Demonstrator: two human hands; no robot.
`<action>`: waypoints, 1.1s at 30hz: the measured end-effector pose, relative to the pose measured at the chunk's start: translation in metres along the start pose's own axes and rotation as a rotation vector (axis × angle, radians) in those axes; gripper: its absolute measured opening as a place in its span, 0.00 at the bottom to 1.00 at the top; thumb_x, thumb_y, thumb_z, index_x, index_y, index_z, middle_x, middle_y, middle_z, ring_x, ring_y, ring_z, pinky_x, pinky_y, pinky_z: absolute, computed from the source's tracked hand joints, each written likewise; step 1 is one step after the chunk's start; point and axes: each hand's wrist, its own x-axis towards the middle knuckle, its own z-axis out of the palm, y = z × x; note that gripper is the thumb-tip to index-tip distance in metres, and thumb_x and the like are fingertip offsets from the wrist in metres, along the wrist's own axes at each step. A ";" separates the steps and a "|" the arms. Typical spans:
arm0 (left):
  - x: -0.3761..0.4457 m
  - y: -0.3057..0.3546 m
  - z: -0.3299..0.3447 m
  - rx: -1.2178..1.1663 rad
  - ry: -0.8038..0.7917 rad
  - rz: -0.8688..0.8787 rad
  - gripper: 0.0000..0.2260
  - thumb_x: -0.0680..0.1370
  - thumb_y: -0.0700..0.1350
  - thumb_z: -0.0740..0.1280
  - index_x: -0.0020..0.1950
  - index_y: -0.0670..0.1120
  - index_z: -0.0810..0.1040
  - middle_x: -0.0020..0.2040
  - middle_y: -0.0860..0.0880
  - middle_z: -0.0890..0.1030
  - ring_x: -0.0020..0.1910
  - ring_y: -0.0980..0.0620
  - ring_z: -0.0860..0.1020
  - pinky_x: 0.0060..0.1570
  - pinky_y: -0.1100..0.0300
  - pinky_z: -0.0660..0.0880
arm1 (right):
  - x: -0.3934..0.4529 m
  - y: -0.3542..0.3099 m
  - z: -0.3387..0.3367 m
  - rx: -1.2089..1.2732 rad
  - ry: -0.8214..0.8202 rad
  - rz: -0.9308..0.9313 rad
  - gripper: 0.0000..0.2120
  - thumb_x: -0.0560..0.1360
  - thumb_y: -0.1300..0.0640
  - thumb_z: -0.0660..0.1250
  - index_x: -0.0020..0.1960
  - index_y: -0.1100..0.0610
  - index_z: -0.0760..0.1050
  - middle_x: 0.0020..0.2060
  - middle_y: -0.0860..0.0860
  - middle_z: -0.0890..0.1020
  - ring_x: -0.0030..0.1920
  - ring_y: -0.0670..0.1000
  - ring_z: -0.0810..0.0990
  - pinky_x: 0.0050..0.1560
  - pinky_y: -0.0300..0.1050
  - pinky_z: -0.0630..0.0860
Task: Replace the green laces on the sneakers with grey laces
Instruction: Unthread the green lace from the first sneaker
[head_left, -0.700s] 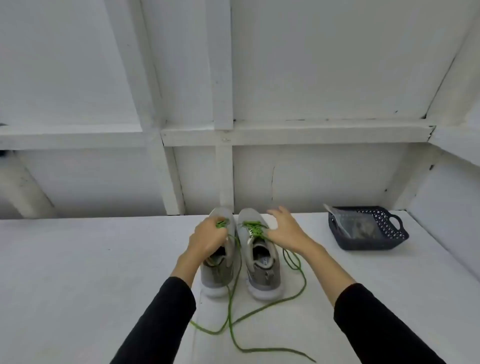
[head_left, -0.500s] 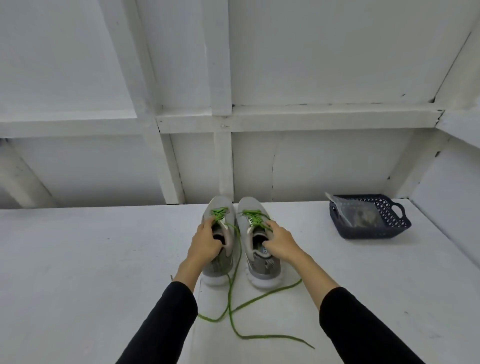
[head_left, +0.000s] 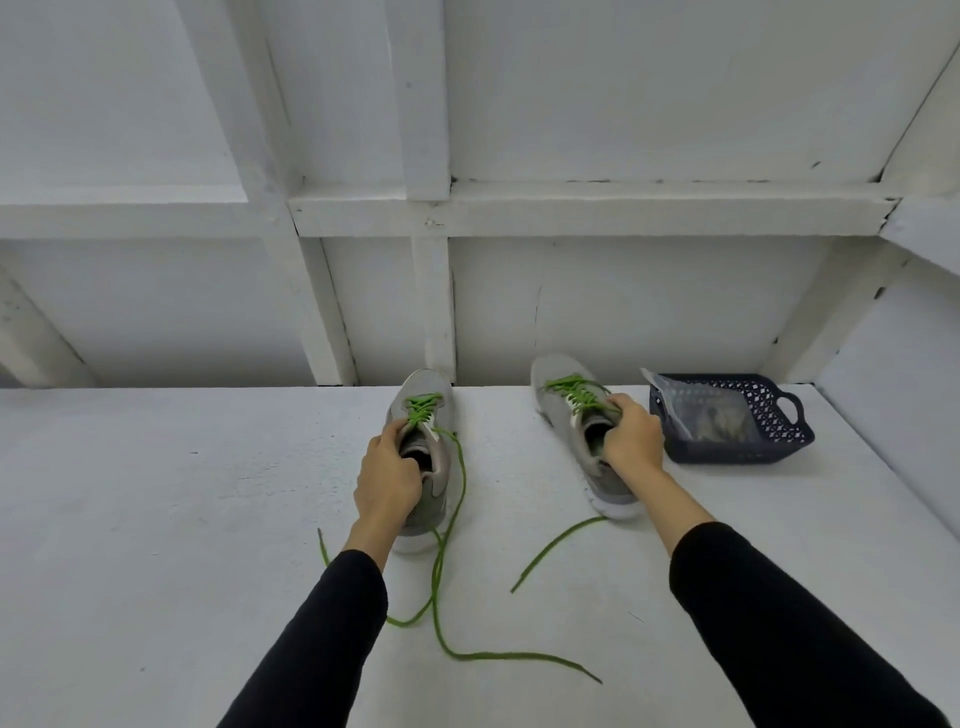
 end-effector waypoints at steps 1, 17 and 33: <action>0.000 0.000 0.001 0.004 0.009 -0.005 0.27 0.75 0.35 0.58 0.71 0.54 0.68 0.66 0.46 0.73 0.56 0.44 0.73 0.48 0.51 0.68 | 0.004 0.004 -0.003 0.022 0.000 0.022 0.21 0.77 0.70 0.56 0.66 0.57 0.73 0.58 0.62 0.78 0.57 0.64 0.76 0.55 0.52 0.74; -0.016 0.027 0.022 -0.254 0.127 -0.020 0.21 0.77 0.31 0.56 0.66 0.47 0.73 0.56 0.46 0.79 0.48 0.48 0.74 0.46 0.56 0.72 | -0.046 -0.018 0.050 0.080 -0.077 -0.345 0.16 0.80 0.66 0.56 0.67 0.62 0.72 0.65 0.57 0.74 0.67 0.54 0.69 0.66 0.42 0.64; 0.040 0.033 -0.045 -0.813 -0.177 -0.294 0.10 0.82 0.43 0.62 0.42 0.42 0.74 0.29 0.50 0.68 0.26 0.55 0.67 0.31 0.61 0.73 | -0.052 -0.071 0.043 0.805 -0.322 0.052 0.07 0.81 0.59 0.61 0.49 0.59 0.76 0.29 0.48 0.67 0.25 0.45 0.66 0.31 0.40 0.73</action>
